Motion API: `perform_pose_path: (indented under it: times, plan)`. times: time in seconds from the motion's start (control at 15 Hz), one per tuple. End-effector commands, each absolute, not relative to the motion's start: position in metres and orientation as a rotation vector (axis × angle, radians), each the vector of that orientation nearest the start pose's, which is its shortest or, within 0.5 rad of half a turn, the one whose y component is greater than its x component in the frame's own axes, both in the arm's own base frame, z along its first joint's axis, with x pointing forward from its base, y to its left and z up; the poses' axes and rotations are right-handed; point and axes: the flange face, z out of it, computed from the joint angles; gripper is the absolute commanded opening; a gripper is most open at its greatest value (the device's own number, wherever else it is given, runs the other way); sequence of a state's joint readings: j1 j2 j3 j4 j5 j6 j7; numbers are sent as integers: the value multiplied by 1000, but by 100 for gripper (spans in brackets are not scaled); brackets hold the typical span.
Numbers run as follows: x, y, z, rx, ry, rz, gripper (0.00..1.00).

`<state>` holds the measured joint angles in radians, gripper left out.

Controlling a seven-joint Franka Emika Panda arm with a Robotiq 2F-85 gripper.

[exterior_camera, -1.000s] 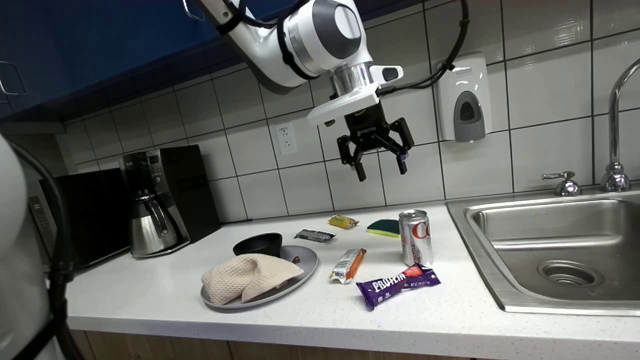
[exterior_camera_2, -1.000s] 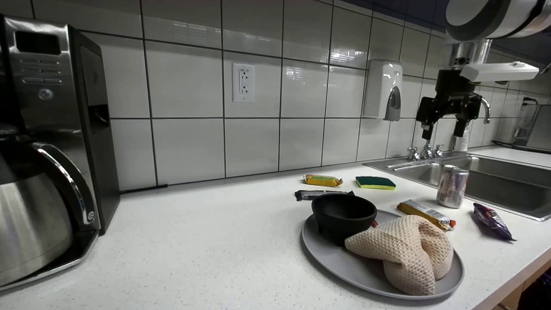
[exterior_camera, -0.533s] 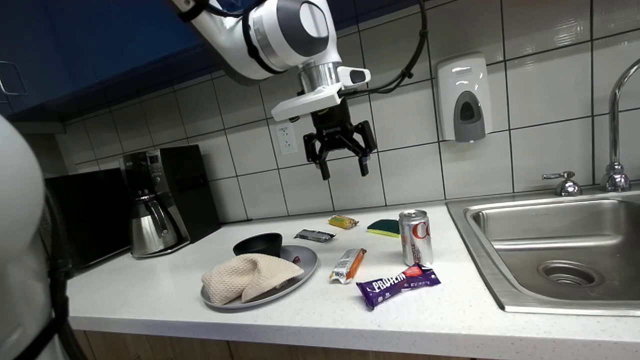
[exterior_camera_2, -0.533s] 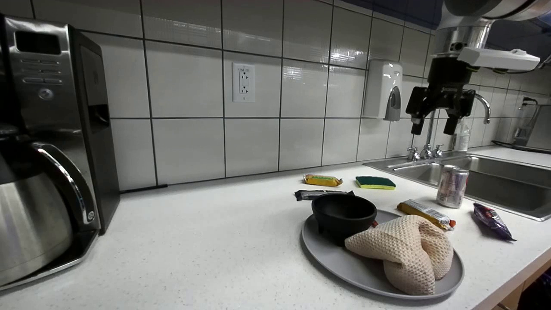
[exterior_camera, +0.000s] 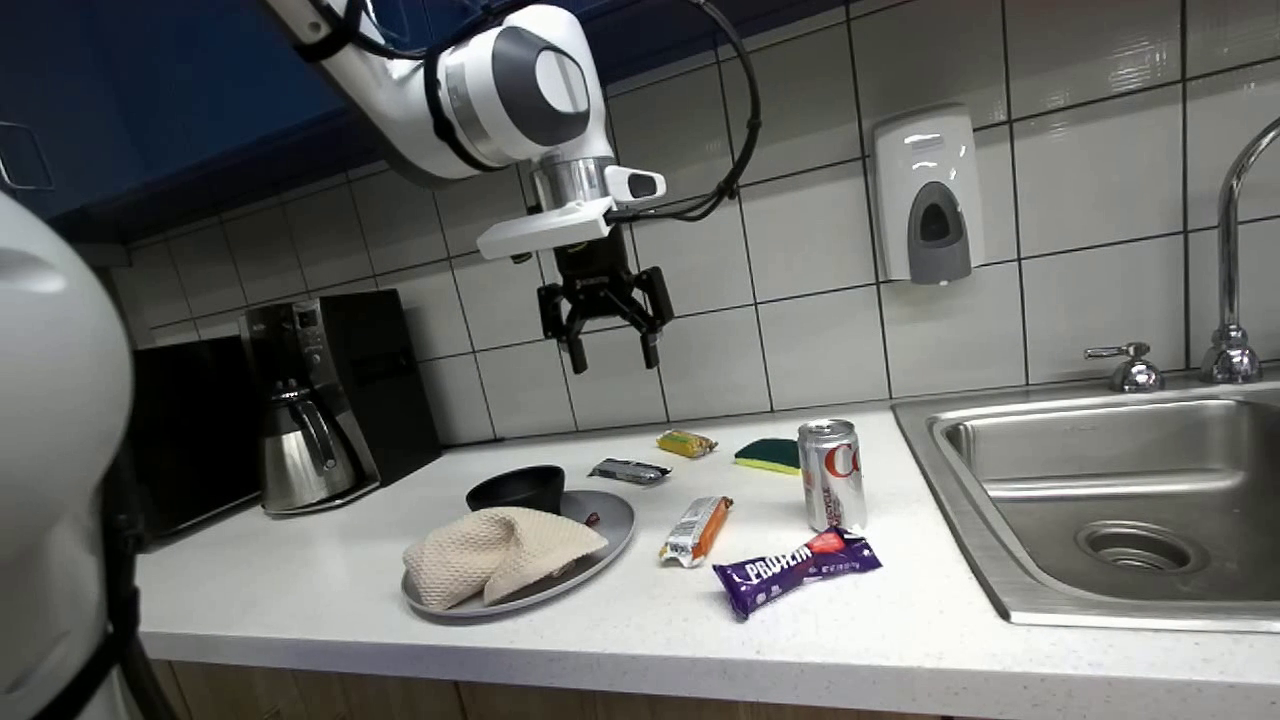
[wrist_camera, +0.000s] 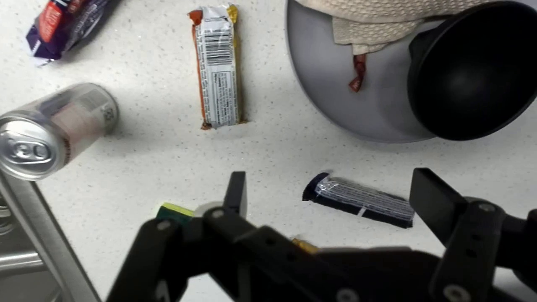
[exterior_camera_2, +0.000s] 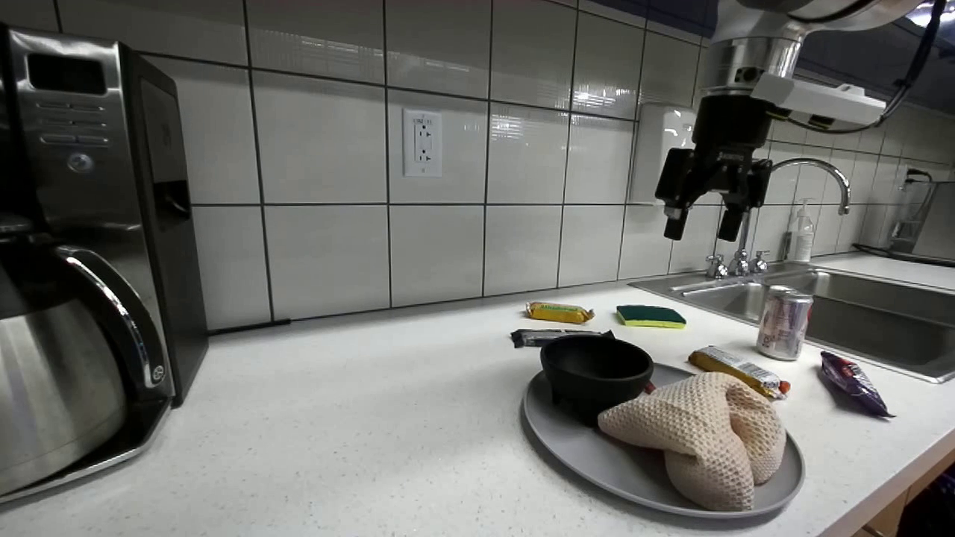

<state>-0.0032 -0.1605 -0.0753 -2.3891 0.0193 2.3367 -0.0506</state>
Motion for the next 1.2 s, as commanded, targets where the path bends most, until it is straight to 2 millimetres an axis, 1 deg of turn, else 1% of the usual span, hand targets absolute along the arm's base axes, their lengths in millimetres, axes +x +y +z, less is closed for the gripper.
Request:
perform_pose_path:
  times: [0.0,0.4,1.13]
  plan:
    - [487,-8,393,-3101,-48,-141,100]
    - [489,33,388,-3096,-176,-121,100]
    - [494,88,378,-3057,-309,-93,100]
